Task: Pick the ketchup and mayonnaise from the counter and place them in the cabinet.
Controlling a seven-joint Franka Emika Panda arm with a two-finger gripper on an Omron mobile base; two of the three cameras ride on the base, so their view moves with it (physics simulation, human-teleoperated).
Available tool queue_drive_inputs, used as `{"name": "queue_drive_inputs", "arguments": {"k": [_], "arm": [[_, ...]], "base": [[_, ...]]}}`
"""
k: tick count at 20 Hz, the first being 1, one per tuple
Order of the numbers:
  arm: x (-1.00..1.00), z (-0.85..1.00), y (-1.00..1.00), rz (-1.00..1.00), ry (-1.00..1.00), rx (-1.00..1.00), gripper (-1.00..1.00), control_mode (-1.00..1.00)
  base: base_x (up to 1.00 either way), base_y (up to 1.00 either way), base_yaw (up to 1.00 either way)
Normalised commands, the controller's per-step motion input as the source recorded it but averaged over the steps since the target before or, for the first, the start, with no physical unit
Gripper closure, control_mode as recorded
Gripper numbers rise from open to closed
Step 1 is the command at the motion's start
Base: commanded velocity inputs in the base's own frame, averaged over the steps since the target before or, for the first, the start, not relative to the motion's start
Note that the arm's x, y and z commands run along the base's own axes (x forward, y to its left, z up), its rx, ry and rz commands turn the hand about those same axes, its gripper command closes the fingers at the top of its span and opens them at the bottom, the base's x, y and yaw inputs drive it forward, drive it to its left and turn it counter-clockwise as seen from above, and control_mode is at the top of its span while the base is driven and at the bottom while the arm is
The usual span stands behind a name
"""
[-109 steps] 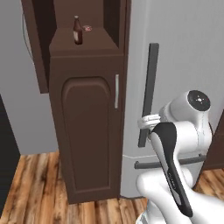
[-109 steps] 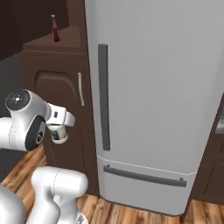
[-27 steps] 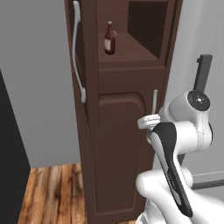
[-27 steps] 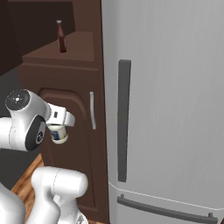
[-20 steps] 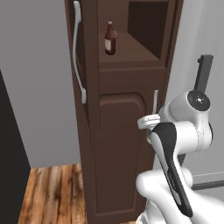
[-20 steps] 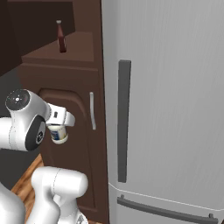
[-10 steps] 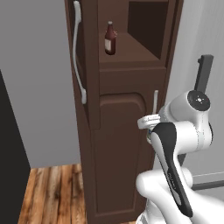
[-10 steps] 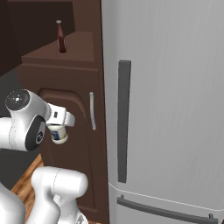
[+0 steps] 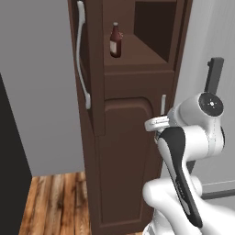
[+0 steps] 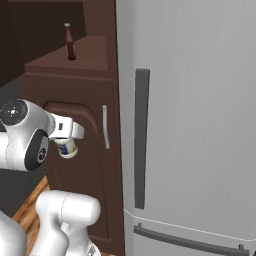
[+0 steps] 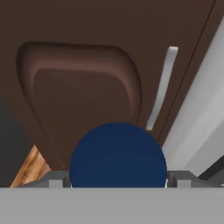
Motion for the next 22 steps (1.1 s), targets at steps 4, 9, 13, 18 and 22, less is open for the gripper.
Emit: {"name": "queue_drive_inputs", "arguments": {"k": [4, 9, 13, 18, 22], "arm": [[0.00, 0.42, 0.00, 0.00, -0.07, -0.05, 1.00, -1.00], [0.00, 0.35, -0.05, 0.01, -0.05, -0.02, 1.00, -1.00], [0.00, 0.31, -0.10, 0.02, -0.03, 0.00, 1.00, -1.00], [0.00, 0.37, -0.07, 0.01, -0.02, 0.00, 1.00, -1.00], [0.00, 0.43, 0.00, 0.00, -0.02, -0.01, 1.00, -1.00]], "base": [[0.00, 0.00, 0.00], [0.00, 0.00, 0.00], [0.00, 0.00, 0.00], [0.00, 0.00, 0.00], [0.00, 0.00, 0.00]]}}
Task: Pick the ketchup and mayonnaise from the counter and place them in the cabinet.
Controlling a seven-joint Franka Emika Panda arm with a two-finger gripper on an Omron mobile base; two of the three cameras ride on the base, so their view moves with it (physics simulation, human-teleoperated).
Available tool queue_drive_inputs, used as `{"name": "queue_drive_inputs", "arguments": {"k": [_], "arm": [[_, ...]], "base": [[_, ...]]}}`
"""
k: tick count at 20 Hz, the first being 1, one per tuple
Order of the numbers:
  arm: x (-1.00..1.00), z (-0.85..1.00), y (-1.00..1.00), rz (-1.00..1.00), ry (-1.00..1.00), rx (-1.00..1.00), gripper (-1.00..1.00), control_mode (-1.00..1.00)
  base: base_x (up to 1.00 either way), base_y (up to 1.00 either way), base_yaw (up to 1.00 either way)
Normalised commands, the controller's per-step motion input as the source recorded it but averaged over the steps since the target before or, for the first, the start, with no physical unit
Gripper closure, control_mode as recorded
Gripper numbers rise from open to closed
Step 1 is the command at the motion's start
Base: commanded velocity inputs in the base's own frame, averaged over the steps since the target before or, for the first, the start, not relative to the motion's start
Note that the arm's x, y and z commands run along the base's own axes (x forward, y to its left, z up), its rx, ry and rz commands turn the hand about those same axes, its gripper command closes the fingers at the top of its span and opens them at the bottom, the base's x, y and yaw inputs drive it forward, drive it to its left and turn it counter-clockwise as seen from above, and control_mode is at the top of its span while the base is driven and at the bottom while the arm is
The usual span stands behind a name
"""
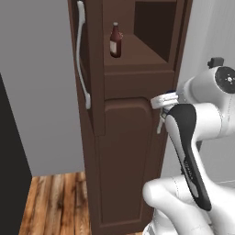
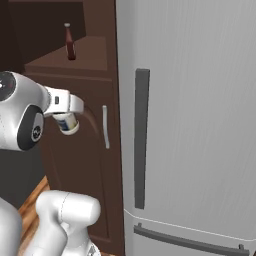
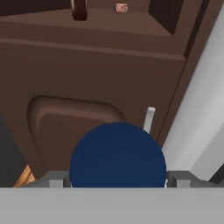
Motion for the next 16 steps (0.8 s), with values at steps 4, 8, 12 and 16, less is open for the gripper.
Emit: {"name": "queue_drive_inputs", "arguments": {"k": [4, 8, 12, 16], "arm": [[0.00, 0.42, 0.00, 0.00, -0.02, -0.05, 1.00, -1.00], [0.02, 0.38, 0.00, 0.00, -0.02, -0.05, 1.00, -1.00], [0.11, 0.30, 0.00, 0.00, 0.00, -0.03, 1.00, -1.00], [0.26, 0.17, 0.00, 0.00, 0.00, 0.00, 1.00, -1.00]], "base": [[0.00, 0.00, 0.00], [0.00, 0.00, 0.00], [0.00, 0.00, 0.00], [0.00, 0.00, 0.00]]}}
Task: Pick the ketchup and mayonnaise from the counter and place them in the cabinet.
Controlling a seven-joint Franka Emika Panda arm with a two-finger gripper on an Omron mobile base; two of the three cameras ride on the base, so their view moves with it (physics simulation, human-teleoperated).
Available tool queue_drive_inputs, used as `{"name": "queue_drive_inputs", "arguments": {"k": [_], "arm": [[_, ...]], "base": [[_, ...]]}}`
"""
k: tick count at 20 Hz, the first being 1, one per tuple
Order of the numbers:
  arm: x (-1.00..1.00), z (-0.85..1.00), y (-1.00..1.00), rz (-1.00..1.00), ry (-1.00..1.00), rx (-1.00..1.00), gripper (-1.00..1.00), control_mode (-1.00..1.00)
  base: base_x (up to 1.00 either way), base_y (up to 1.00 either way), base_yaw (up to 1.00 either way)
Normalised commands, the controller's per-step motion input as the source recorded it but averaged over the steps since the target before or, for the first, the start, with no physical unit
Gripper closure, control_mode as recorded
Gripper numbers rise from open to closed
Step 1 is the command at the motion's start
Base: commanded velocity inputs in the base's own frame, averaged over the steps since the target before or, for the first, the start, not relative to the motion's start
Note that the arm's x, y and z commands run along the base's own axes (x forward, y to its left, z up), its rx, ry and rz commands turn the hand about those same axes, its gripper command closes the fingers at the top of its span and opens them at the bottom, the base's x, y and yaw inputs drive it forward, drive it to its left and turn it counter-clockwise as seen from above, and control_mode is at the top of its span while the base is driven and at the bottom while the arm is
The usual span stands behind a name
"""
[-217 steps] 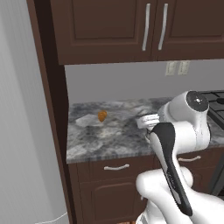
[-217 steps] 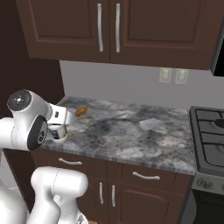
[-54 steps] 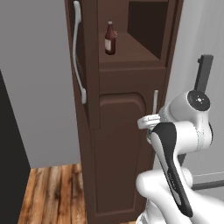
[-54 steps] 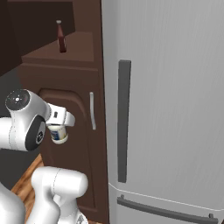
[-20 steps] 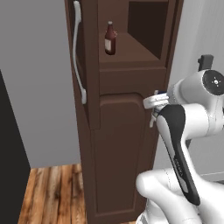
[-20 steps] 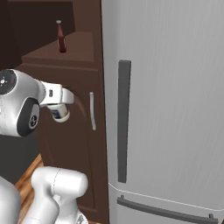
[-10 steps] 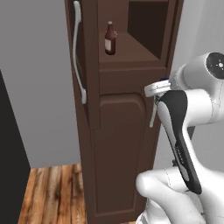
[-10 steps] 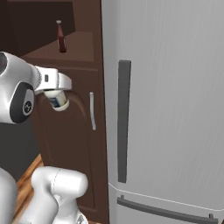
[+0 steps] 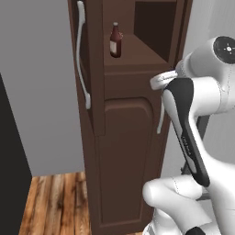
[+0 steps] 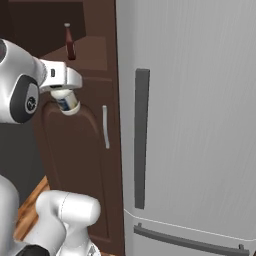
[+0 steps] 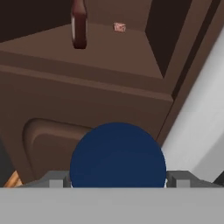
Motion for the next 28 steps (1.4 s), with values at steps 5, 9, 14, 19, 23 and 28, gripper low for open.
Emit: {"name": "queue_drive_inputs", "arguments": {"k": [5, 9, 14, 19, 23, 28], "arm": [[0.25, 0.12, 0.00, 0.01, 0.00, 0.00, 1.00, -1.00], [0.22, 0.12, 0.00, 0.02, 0.00, 0.00, 1.00, -1.00], [0.24, 0.15, 0.00, 0.01, -0.01, -0.03, 1.00, -1.00], [0.21, 0.13, -0.01, 0.00, -0.04, -0.01, 1.00, -1.00], [0.22, 0.09, -0.02, 0.00, -0.05, 0.00, 1.00, -1.00], [0.28, 0.07, -0.05, 0.00, -0.05, 0.00, 1.00, -1.00]], "base": [[0.00, 0.00, 0.00], [0.00, 0.00, 0.00], [0.00, 0.00, 0.00], [0.00, 0.00, 0.00], [0.00, 0.00, 0.00], [0.00, 0.00, 0.00]]}}
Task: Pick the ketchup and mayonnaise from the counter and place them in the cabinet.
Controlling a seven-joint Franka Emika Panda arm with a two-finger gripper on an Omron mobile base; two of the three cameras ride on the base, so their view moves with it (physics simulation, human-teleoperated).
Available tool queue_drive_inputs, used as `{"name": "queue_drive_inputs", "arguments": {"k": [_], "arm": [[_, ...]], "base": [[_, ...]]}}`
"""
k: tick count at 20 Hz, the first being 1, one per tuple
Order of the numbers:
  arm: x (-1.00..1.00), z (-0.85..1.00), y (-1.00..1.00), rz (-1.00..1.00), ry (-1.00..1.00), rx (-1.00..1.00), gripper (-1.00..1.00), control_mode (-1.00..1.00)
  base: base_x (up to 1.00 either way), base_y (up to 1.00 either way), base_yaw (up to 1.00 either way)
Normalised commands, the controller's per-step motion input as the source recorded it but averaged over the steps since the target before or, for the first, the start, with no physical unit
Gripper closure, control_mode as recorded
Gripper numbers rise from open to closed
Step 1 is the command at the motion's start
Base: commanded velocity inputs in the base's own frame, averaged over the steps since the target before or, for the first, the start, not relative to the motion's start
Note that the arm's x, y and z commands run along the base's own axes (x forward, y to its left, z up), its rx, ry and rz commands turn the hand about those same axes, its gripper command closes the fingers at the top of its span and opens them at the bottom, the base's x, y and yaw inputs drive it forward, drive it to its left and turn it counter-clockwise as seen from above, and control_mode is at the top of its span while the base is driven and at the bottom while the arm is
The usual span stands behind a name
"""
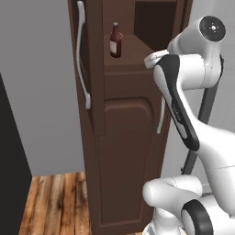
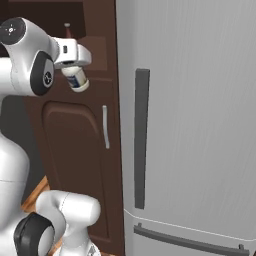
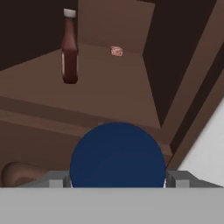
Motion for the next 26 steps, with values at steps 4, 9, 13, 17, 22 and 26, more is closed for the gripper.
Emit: {"name": "queue_drive_inputs", "arguments": {"k": [4, 9, 13, 17, 22, 26], "arm": [[0.24, 0.05, -0.04, 0.00, -0.07, 0.01, 1.00, -1.00], [0.23, 0.15, -0.02, 0.00, -0.06, 0.05, 1.00, -1.00], [0.23, 0.16, 0.00, 0.02, -0.03, 0.05, 1.00, -1.00], [0.26, 0.10, 0.00, 0.03, 0.00, 0.02, 1.00, -1.00], [0.20, 0.01, 0.00, 0.03, 0.00, 0.00, 1.00, -1.00], [0.17, 0.01, 0.00, 0.02, 0.00, 0.00, 1.00, -1.00]], "base": [[0.00, 0.00, 0.00], [0.00, 0.00, 0.00], [0.00, 0.00, 0.00], [0.00, 0.00, 0.00], [0.00, 0.00, 0.00], [0.00, 0.00, 0.00]]}}
